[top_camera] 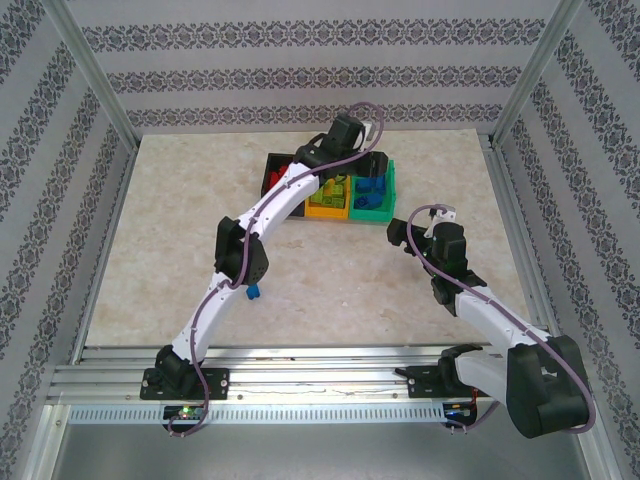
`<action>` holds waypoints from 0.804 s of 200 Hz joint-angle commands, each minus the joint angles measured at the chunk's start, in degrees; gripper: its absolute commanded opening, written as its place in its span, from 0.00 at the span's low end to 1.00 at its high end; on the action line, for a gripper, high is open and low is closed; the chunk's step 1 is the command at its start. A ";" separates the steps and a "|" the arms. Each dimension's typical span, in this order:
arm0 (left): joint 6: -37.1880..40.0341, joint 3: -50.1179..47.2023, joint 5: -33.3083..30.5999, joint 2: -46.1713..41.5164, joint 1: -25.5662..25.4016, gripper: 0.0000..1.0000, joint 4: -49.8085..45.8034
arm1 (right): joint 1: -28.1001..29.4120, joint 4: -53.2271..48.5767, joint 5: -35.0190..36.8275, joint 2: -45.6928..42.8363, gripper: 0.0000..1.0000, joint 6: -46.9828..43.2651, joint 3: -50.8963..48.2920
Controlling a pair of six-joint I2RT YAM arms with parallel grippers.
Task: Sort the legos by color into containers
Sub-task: Place the lego in the container, then pick up the lego from the middle-left of the table.
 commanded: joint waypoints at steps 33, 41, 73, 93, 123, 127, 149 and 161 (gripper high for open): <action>0.51 -9.74 0.42 -7.47 1.35 0.77 -1.85 | -0.68 1.83 -1.90 -0.49 0.98 1.43 -0.15; 1.17 -13.93 -0.23 -10.04 1.26 0.77 -1.27 | -0.68 1.88 -2.06 -0.46 0.98 1.43 -0.13; 2.54 -36.30 -2.40 -23.61 1.22 0.77 7.62 | -0.70 1.89 -2.47 -0.34 0.98 1.61 -0.17; 3.36 -47.35 -4.77 -30.71 1.21 0.78 9.11 | -0.68 2.04 -2.55 -0.44 0.98 1.65 -0.30; 3.62 -61.89 -5.00 -39.31 1.52 0.79 9.65 | -0.68 2.20 -3.09 0.20 0.98 1.69 -0.13; 3.74 -63.31 -5.42 -40.13 1.56 0.79 9.21 | -0.63 2.27 -3.11 0.28 0.98 1.67 -0.12; 3.09 -71.64 -7.27 -46.13 1.65 0.80 7.91 | -0.33 2.53 -2.89 0.85 0.98 1.69 -0.11; 2.31 -75.73 -8.21 -49.01 1.90 0.80 7.36 | -0.37 2.52 -3.21 1.05 0.98 1.69 0.07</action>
